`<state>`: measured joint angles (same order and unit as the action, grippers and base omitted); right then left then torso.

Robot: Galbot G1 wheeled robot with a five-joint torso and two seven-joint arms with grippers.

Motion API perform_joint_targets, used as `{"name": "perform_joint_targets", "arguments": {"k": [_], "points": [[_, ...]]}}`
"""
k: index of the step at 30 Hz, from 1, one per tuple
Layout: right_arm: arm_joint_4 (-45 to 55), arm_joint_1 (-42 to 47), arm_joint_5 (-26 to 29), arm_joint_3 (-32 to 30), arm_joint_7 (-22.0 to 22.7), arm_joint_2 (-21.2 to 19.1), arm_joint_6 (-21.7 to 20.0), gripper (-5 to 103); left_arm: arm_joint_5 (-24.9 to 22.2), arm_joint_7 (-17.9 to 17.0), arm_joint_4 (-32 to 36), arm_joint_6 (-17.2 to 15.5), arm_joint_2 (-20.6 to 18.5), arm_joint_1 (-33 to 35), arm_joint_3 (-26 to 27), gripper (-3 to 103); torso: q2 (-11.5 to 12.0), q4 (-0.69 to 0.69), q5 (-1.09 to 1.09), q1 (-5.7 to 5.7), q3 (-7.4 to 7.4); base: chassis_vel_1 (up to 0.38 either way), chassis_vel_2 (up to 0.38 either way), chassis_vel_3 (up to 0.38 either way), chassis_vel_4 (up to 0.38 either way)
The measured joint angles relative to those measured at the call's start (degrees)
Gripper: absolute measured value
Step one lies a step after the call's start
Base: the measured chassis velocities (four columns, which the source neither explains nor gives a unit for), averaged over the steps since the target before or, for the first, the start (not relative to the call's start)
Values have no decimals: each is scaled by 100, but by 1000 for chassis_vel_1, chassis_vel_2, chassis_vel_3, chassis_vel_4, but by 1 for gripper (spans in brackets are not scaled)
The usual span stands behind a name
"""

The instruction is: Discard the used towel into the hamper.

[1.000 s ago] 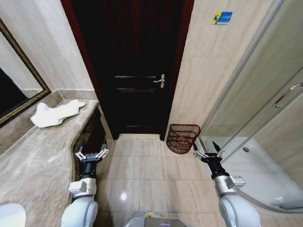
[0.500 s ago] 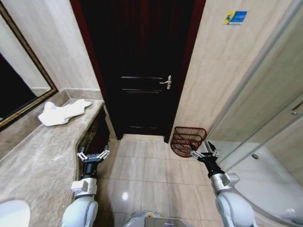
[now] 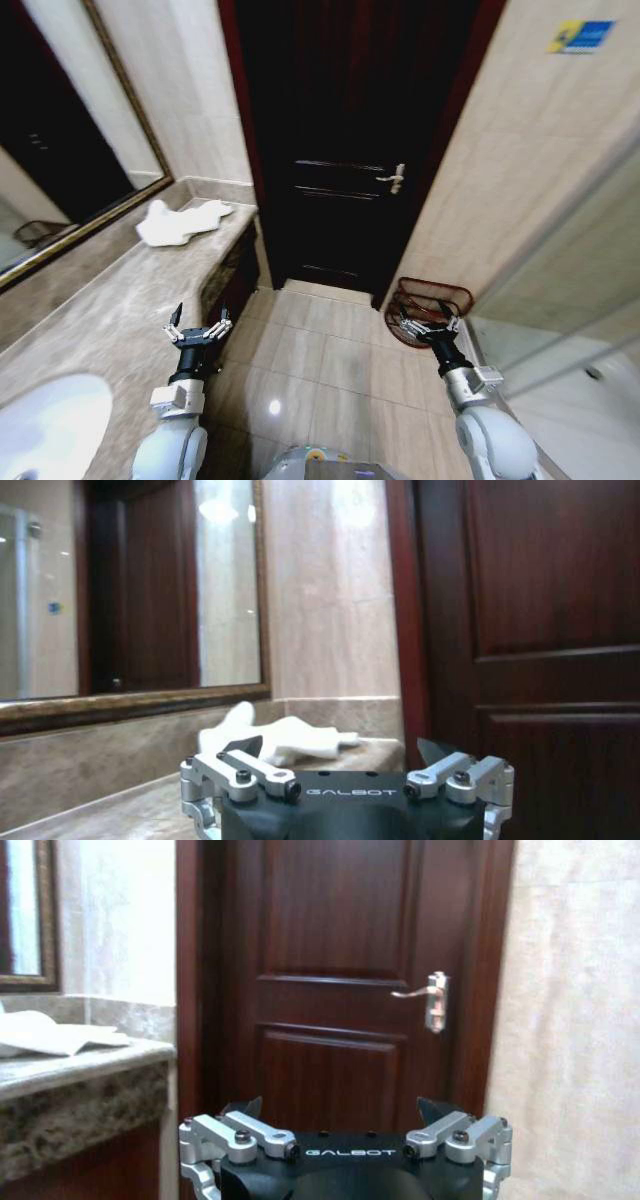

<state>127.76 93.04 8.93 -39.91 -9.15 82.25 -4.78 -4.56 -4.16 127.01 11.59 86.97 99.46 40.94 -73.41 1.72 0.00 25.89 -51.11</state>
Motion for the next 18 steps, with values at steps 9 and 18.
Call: {"name": "perform_joint_targets", "arguments": {"k": [9, 18], "points": [[-34, 1, -102, 16, -35, 87, 39, 100, -84, -53, -140, 150, -89, -38, 16, 100, 0, 3, 0, 1, 0, -90, 133, 128, -89], [-92, -37, -211, 62, -33, 147, 40, 100, -159, -124, -255, 127, -128, -128, 0, 100, 1, 2, -1, 3, -1, -166, 154, 165, -136]]}}
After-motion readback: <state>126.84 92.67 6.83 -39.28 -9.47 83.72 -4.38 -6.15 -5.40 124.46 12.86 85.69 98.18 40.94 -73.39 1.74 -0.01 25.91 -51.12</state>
